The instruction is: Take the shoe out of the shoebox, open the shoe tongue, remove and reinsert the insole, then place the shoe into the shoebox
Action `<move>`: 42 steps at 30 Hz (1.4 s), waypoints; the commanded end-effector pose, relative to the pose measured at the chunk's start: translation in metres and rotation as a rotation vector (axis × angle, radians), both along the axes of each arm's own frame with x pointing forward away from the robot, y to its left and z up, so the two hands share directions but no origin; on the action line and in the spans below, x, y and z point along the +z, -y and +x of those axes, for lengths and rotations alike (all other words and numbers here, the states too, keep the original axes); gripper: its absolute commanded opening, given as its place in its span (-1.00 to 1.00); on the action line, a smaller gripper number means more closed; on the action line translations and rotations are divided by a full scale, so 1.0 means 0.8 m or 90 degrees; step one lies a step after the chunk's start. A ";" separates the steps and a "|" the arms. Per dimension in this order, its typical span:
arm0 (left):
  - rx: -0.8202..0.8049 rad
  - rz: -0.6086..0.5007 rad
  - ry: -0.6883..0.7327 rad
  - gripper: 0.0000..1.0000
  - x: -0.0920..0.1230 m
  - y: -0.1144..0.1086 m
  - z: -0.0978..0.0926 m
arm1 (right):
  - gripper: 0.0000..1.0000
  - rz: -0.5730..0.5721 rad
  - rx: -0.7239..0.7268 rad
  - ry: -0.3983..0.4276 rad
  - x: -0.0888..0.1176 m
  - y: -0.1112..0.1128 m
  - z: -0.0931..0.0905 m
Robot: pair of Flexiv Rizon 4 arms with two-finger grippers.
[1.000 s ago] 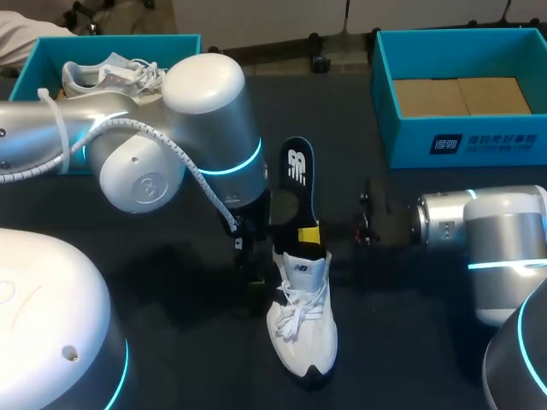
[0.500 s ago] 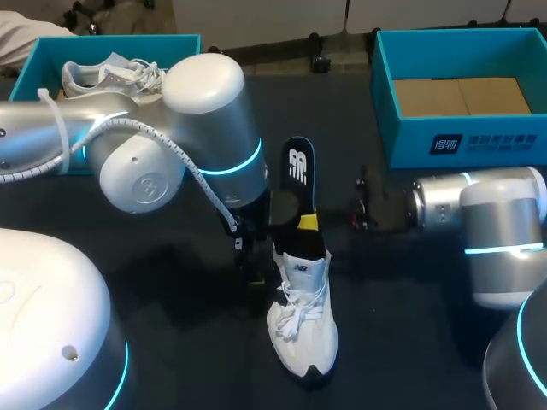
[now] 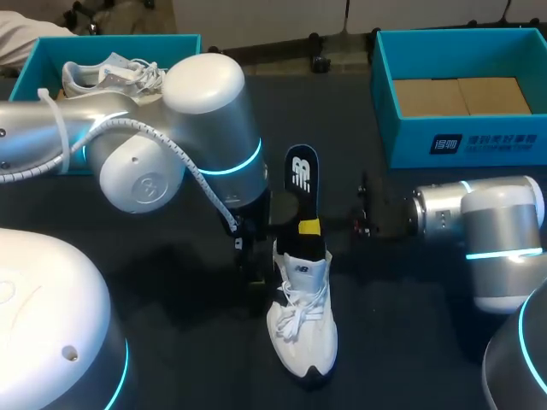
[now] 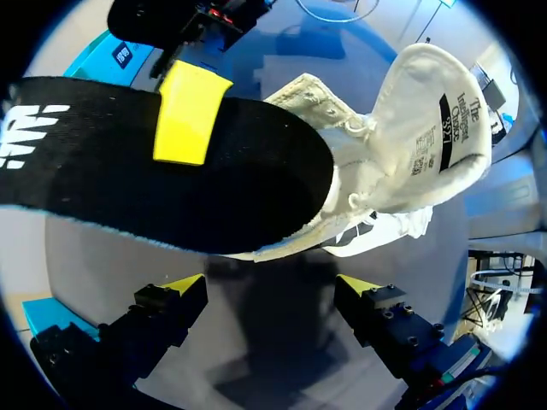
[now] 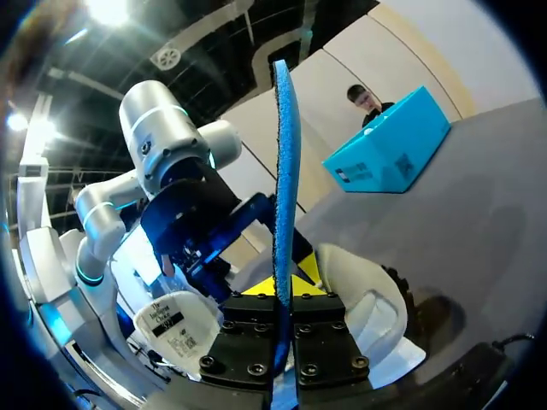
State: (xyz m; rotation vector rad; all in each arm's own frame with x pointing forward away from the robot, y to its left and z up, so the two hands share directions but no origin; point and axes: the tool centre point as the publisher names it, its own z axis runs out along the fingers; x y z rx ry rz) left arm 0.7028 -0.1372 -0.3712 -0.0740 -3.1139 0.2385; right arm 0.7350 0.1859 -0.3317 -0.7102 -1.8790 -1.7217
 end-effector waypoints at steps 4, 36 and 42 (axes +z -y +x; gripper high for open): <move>0.000 0.000 0.002 1.00 0.000 -0.001 -0.001 | -1.00 0.007 -0.023 -0.013 -0.014 0.004 -0.020; 0.000 0.000 0.002 1.00 0.000 -0.001 -0.001 | -0.22 0.000 0.018 0.031 0.020 -0.018 0.007; 0.000 0.000 0.002 1.00 0.000 -0.001 -0.001 | -1.00 -0.002 0.024 0.035 0.024 -0.019 0.015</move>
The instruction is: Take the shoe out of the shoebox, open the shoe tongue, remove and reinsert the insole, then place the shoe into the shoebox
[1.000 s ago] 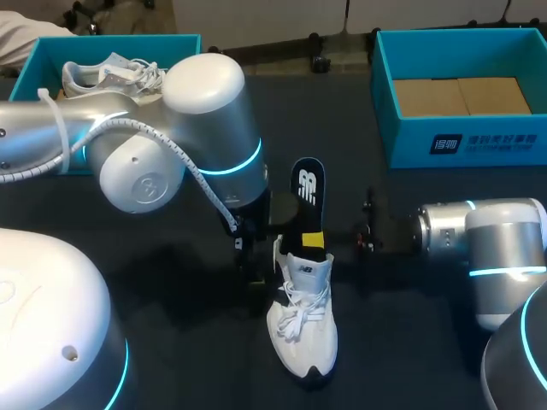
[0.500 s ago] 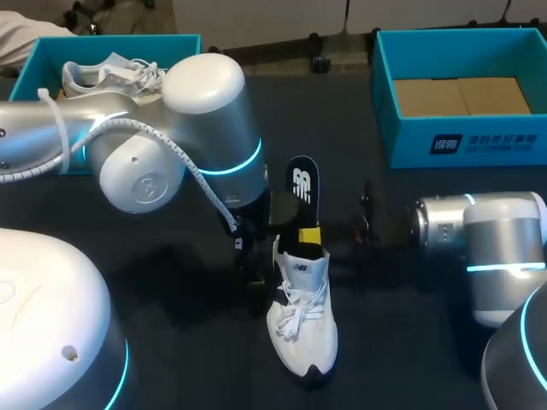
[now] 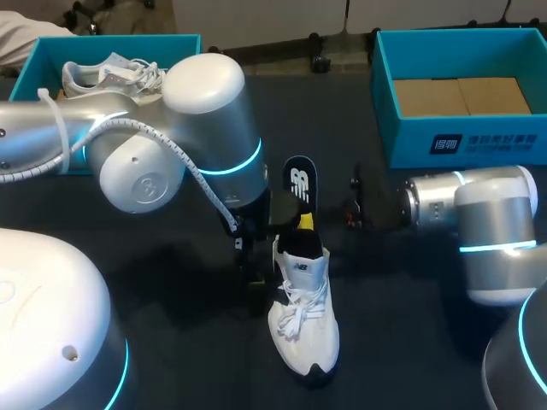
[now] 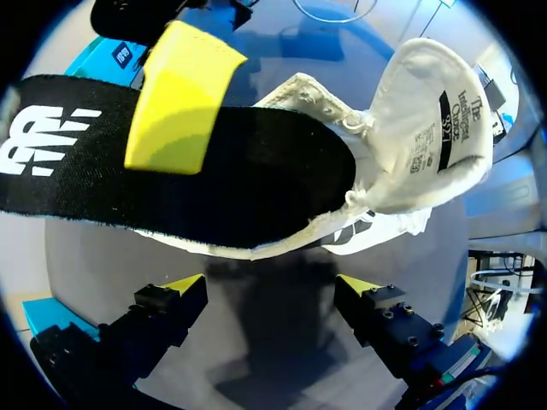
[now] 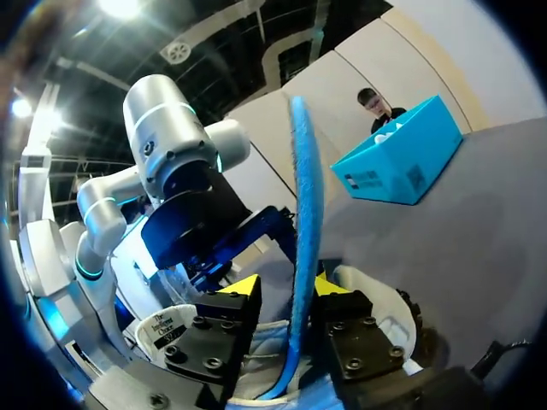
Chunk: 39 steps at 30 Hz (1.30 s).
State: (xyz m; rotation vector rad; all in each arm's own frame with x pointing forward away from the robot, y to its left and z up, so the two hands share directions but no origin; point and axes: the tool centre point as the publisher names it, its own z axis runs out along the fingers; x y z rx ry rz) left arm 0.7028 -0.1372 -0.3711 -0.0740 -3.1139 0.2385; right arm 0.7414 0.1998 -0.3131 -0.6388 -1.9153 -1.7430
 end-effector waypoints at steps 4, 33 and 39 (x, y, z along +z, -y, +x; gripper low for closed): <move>0.000 0.000 0.002 1.00 0.000 -0.001 -0.001 | -1.00 -0.003 0.004 -0.008 -0.003 0.000 0.011; 0.000 0.000 0.002 1.00 0.000 -0.001 -0.001 | -1.00 -0.009 -0.077 -0.183 -0.055 0.012 -0.029; 0.000 0.000 0.002 1.00 0.000 -0.001 -0.001 | -1.00 -0.004 -0.081 -0.165 -0.046 0.013 -0.029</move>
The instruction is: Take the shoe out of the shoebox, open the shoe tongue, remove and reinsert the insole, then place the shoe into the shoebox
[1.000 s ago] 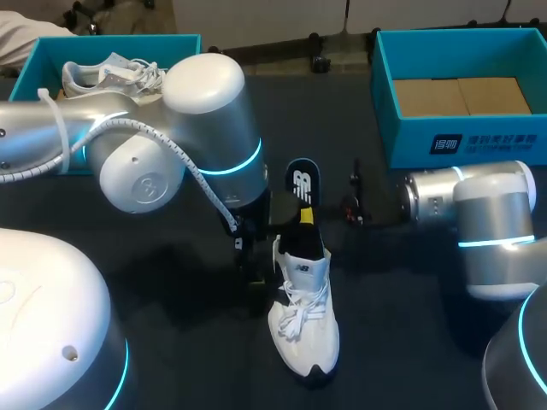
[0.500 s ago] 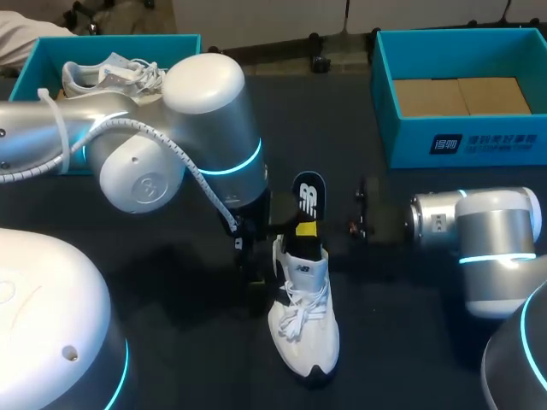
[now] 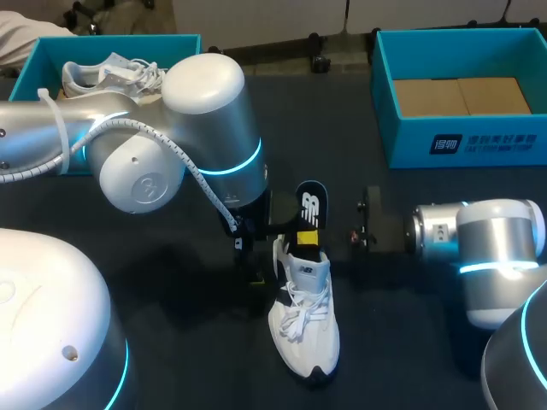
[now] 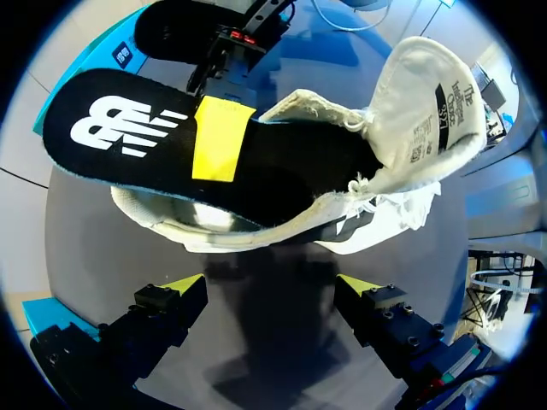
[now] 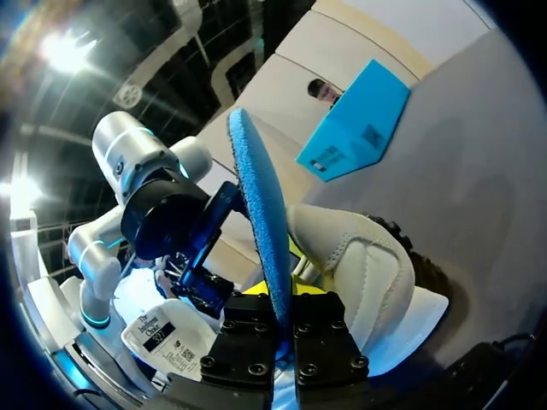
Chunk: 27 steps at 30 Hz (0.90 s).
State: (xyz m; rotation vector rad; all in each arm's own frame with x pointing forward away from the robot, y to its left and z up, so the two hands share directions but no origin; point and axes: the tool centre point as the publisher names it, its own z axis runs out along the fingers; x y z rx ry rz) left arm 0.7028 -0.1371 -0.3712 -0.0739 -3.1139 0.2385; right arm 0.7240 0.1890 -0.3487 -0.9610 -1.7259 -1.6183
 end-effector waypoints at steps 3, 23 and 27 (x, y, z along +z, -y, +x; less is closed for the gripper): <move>0.000 0.000 0.002 1.00 0.000 -0.001 -0.001 | -0.31 -0.003 -0.003 0.029 0.006 -0.002 -0.003; 0.000 0.000 0.002 1.00 0.000 -0.001 -0.001 | -1.00 -0.007 0.007 0.052 0.027 -0.006 0.028; 0.000 0.000 0.002 1.00 0.000 -0.001 -0.001 | -1.00 -0.006 0.002 0.023 0.017 -0.005 0.029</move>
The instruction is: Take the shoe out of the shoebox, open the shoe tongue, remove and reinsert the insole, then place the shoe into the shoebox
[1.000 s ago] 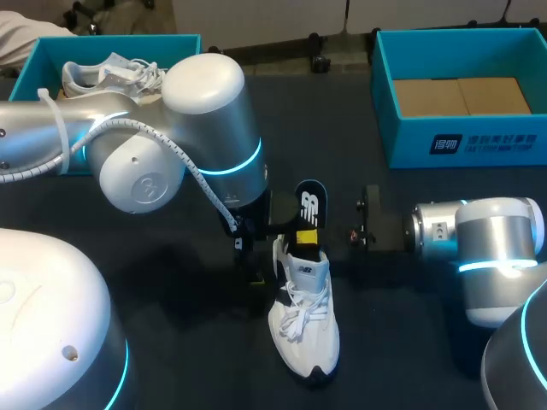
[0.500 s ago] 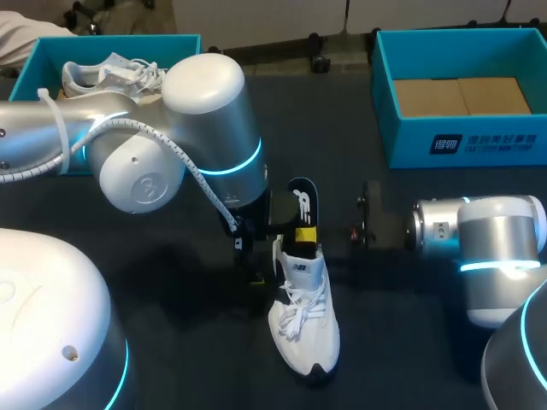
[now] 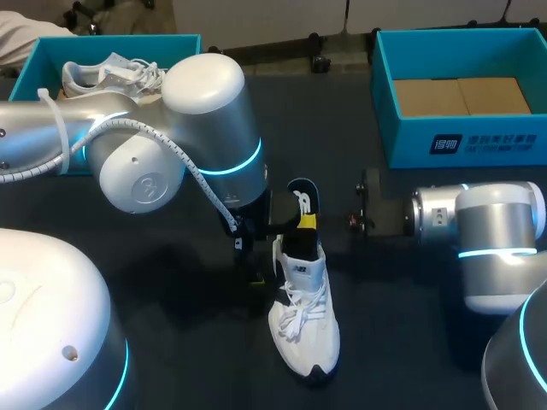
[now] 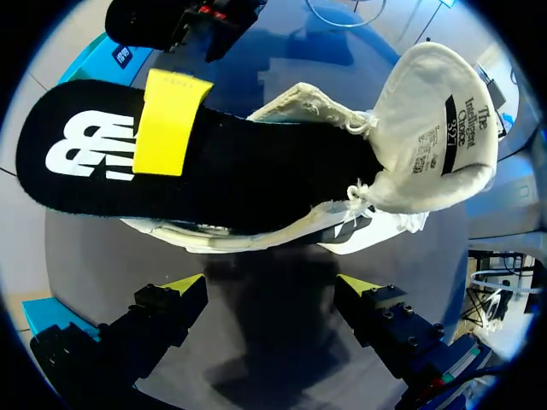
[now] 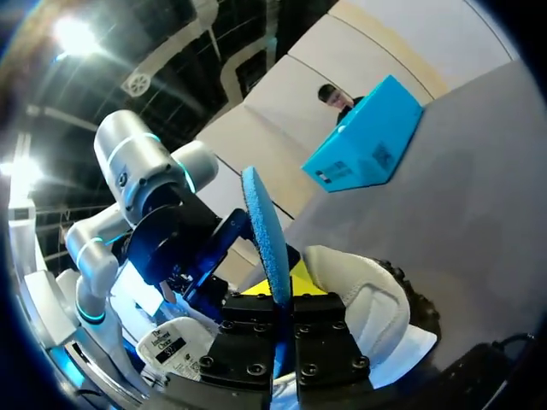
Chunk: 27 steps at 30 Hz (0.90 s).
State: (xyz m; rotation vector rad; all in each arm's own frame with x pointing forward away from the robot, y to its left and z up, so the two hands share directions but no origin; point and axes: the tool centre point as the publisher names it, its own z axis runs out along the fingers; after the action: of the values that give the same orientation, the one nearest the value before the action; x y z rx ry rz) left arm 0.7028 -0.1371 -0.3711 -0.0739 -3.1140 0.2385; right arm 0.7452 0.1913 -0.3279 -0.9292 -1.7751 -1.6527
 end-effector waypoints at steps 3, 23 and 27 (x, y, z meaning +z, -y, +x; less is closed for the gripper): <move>0.000 0.000 0.002 1.00 0.000 -0.001 -0.001 | -1.00 0.003 0.000 -0.029 -0.017 -0.001 0.000; 0.000 0.000 0.002 1.00 0.000 -0.001 -0.001 | -0.60 -0.008 -0.043 -0.067 -0.031 -0.001 -0.034; 0.000 0.000 0.002 1.00 0.000 -0.001 -0.001 | -0.14 -0.014 -0.041 -0.047 -0.018 -0.003 -0.028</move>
State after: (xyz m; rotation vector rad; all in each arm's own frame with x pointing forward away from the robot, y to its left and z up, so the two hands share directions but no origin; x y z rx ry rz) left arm 0.7028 -0.1371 -0.3711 -0.0739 -3.1140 0.2385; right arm 0.7243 0.1909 -0.3461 -1.0403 -1.7199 -1.6249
